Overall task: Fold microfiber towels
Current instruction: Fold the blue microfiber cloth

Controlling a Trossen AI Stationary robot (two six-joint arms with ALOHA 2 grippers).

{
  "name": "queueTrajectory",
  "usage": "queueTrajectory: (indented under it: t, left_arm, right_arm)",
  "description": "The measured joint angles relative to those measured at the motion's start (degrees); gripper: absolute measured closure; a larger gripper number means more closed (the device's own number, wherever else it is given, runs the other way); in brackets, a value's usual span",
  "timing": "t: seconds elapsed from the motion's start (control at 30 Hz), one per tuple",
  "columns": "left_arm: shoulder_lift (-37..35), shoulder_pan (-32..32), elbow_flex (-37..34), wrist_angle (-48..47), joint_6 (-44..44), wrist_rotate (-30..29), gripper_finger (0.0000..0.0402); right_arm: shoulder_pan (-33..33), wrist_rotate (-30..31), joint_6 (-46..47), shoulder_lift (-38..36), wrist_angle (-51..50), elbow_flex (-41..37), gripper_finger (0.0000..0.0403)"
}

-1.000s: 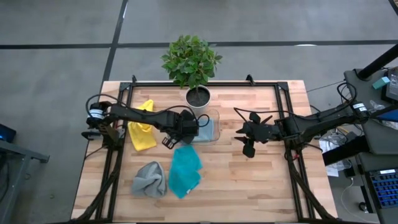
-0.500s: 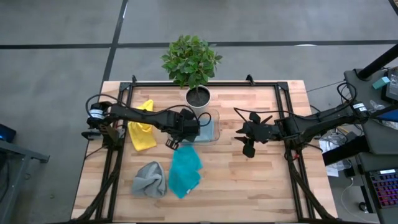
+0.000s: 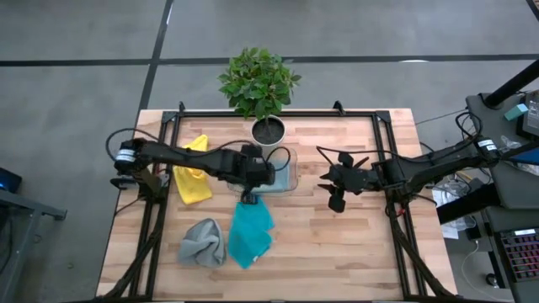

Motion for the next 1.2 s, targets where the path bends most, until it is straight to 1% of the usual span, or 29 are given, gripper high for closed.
queueTrajectory:
  t: [0.1, 0.23, 0.37, 0.43, 0.5, 0.67, 0.77, 0.87, 0.93, 1.03, 1.2]
  left_arm:
    - [0.07, -4.74, 1.62, 0.3, -6.06, 0.69, 0.0394]
    - [0.41, -11.15, 1.48, 5.04, -14.15, 0.77, 0.0394]
    - [1.05, -16.58, 1.41, 8.03, -23.95, 0.81, 0.0393]
    - [1.57, -19.26, 1.39, 8.02, -28.92, 0.87, 0.0393]
    - [2.54, -21.5, 1.39, 9.62, -33.77, 0.91, 0.0393]
    - [5.75, -26.31, 2.7, 9.45, -43.62, 1.13, 0.0393]
    - [7.97, -28.11, 4.47, 10.0, -46.55, 1.25, 0.0393]
    - [11.1, -29.31, 7.77, 9.4, -47.19, 3.96, 0.0393]
    - [13.41, -29.8, 11.15, 9.28, -47.17, 5.1, 0.0393]
    - [17.14, -29.96, 17.15, 6.65, -47.18, 5.61, 0.0393]
    - [22.78, -30.04, 26.89, -1.42, -47.18, 9.72, 0.0393]
  right_arm:
    - [0.76, -0.06, -0.04, 0.02, 2.09, -1.65, 0.0289]
    - [2.18, -0.64, -0.04, 0.0, 6.25, -4.24, 0.0289]
    - [4.2, -0.66, -0.41, 0.01, 9.6, -6.57, 0.0289]
    - [5.63, -0.65, -1.52, 0.06, 11.92, -7.7, 0.0289]
    - [7.07, -0.67, -2.78, 0.09, 15.76, -9.38, 0.0289]
    - [11.26, -0.68, -7.4, 0.09, 27.89, -14.23, 0.0289]
    - [13.35, -0.68, -9.45, 0.04, 33.3, -15.88, 0.0289]
    - [14.86, -0.63, -10.6, -0.02, 34.85, -15.91, 0.0289]
    - [15.38, -0.67, -10.7, -0.01, 34.74, -15.71, 0.0289]
    - [16.21, -0.56, -10.58, 0.0, 34.69, -15.27, 0.0289]
    - [19.34, -0.66, -10.4, 0.04, 33.66, -15.27, 0.0289]
